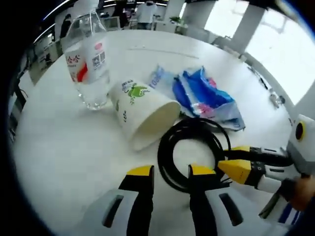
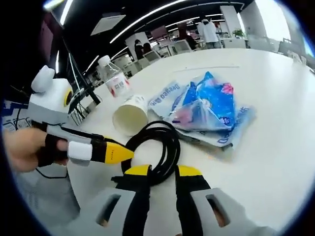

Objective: Arrange the tabletop items into an orderly group along one side of the table until the central work area is clear of visible clutter.

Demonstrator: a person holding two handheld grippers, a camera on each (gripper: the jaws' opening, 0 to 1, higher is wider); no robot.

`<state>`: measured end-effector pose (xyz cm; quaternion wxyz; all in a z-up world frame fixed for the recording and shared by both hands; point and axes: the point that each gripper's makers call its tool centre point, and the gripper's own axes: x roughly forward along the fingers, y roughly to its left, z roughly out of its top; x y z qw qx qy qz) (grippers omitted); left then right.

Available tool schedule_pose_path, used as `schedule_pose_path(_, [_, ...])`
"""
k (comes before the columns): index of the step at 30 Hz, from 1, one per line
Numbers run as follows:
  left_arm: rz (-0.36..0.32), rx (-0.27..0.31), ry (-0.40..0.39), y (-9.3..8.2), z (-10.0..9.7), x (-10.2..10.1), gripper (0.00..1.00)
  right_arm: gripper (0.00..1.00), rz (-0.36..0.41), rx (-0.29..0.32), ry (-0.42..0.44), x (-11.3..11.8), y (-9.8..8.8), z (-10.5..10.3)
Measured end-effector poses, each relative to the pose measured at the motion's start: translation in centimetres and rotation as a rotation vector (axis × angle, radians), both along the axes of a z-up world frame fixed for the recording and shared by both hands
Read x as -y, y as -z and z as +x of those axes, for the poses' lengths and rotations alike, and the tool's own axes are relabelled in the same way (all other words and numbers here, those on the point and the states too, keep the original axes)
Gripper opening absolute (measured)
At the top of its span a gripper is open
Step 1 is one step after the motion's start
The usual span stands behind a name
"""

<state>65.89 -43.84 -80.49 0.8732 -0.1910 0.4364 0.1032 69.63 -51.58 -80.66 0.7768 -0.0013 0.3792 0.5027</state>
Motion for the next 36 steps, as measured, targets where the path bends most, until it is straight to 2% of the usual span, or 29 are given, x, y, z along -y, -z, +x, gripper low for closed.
schedule_pose_path(2, [0.013,-0.003,-0.007,0.0,0.0,-0.2,0.14,0.12,-0.001,0.02,-0.002,0.0,-0.1,0.2])
schedule_pose_path(4, [0.006,0.012,-0.034,-0.1,0.2,-0.2,0.14,0.04,0.0,0.033,-0.007,0.0,-0.4,0.4])
schedule_pose_path(6, [0.011,-0.005,-0.041,0.0,-0.1,-0.4,0.09,0.03,0.005,-0.008,0.006,0.0,-0.5,0.4])
schedule_pose_path(7, [0.01,-0.008,-0.035,0.1,-0.2,-0.5,0.08,0.02,0.032,-0.053,0.028,-0.2,-0.7,0.4])
schedule_pose_path(9, [-0.053,-0.005,-0.09,-0.2,-0.5,-0.3,0.05,0.0,0.041,-0.079,0.046,-0.1,-0.9,0.8])
schedule_pose_path(10, [-0.093,0.017,-0.121,-0.5,-0.5,-0.2,0.04,0.0,0.049,-0.073,0.054,-0.1,-1.1,1.1])
schedule_pose_path(15, [-0.099,0.017,-0.102,-0.9,-1.2,0.4,0.03,0.0,0.052,-0.063,0.044,0.6,-2.0,0.2])
schedule_pose_path(17, [-0.106,0.024,-0.102,-1.5,-1.4,0.8,0.03,0.0,0.053,-0.066,0.042,0.8,-1.9,0.3])
schedule_pose_path(20, [-0.11,0.034,-0.09,-2.2,-1.3,1.3,0.03,0.0,0.067,-0.068,0.052,1.3,-2.9,0.3])
schedule_pose_path(22, [-0.103,0.044,-0.075,-2.7,-1.1,1.4,0.03,0.0,0.073,-0.067,0.055,1.5,-3.1,0.4])
schedule_pose_path(26, [-0.109,0.069,-0.062,-3.8,-0.5,2.0,0.03,0.0,0.09,-0.056,0.066,2.3,-4.9,0.6])
schedule_pose_path(28, [-0.109,0.075,-0.05,-4.3,-0.2,2.5,0.03,0.0,0.089,-0.04,0.068,2.7,-4.9,1.1])
schedule_pose_path(30, [-0.107,0.085,-0.036,-4.7,0.2,2.9,0.03,0.0,0.09,-0.025,0.075,3.2,-5.9,1.3])
schedule_pose_path(36, [-0.108,0.103,0.008,-5.6,1.6,4.7,0.03,0.0,0.102,-0.007,0.113,5.1,-6.6,2.6])
